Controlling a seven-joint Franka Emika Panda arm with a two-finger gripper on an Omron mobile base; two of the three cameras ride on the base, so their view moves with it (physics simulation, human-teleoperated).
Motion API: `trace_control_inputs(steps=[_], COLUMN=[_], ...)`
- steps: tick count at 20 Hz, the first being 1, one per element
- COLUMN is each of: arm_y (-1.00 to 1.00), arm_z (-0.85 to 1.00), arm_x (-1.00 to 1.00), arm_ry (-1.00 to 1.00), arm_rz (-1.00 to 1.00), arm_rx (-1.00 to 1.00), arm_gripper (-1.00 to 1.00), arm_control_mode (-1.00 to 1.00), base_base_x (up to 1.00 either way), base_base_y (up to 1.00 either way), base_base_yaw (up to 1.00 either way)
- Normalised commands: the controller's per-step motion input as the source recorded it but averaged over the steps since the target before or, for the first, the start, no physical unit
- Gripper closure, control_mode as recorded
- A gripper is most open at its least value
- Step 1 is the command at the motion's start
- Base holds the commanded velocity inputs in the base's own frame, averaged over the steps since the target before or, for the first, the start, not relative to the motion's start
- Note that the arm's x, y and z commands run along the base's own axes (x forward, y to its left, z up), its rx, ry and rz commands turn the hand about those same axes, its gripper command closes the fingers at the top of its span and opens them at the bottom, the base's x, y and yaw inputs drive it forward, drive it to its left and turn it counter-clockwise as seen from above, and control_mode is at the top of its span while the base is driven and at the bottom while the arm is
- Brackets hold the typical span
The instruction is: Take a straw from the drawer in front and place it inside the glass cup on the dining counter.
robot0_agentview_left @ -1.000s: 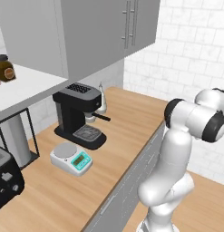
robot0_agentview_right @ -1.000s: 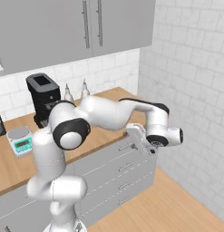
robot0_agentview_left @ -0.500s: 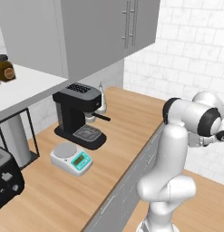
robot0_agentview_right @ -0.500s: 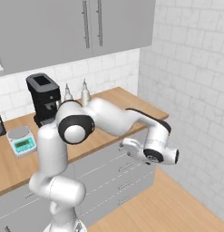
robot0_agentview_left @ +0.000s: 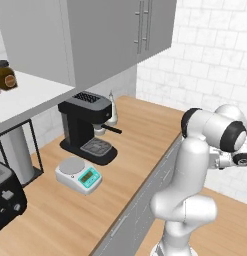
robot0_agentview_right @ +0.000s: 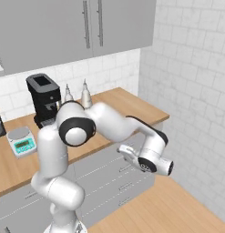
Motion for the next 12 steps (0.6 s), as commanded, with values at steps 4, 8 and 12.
trace_control_inputs(steps=[4,8,12], arm_y=[0.12,0.00,0.00], arm_z=[-0.32,-0.16,-0.01], arm_x=[0.00,0.00,0.13], arm_ry=[0.00,0.03,0.10], arm_rz=[-0.17,-0.17,-0.07], arm_rx=[0.00,0.01,0.00], arm_gripper=[-1.00,-1.00,-1.00], arm_control_mode=[-1.00,-1.00,-1.00], base_base_x=[0.00,0.00,0.00], base_base_y=[0.00,0.00,0.00], base_base_yaw=[0.00,0.00,0.00])
